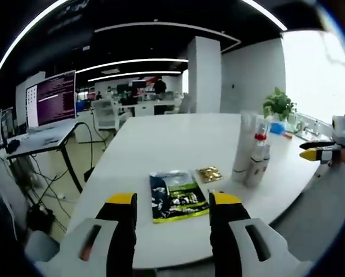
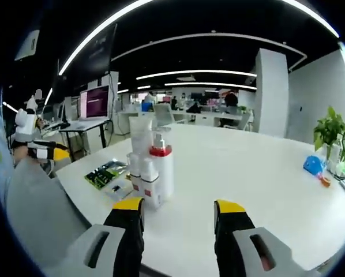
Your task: Arrange the skincare products in the storage area until every visible bottle or jar stands upright without overlapping.
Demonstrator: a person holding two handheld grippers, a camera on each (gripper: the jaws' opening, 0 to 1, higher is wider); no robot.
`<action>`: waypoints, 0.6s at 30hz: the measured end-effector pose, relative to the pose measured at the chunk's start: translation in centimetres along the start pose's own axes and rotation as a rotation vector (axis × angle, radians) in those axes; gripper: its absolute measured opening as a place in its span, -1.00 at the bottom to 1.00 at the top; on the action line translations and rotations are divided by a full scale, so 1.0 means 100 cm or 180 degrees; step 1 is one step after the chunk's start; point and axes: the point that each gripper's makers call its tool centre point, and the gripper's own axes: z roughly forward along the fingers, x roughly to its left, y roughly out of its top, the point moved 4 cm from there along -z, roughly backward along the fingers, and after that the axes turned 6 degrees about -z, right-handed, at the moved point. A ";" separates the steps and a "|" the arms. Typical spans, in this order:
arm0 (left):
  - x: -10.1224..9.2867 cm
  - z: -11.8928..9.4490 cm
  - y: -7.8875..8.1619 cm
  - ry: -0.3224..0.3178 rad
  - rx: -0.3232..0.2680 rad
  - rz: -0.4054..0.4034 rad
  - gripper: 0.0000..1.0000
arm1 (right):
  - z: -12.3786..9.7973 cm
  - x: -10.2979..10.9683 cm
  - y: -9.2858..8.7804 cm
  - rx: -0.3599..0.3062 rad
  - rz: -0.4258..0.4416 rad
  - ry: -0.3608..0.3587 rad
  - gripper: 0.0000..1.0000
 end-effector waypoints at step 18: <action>0.001 -0.002 0.003 0.0035 -0.0107 -0.0064 -0.11 | -0.003 -0.011 -0.005 -0.0021 0.0042 -0.0224 -0.15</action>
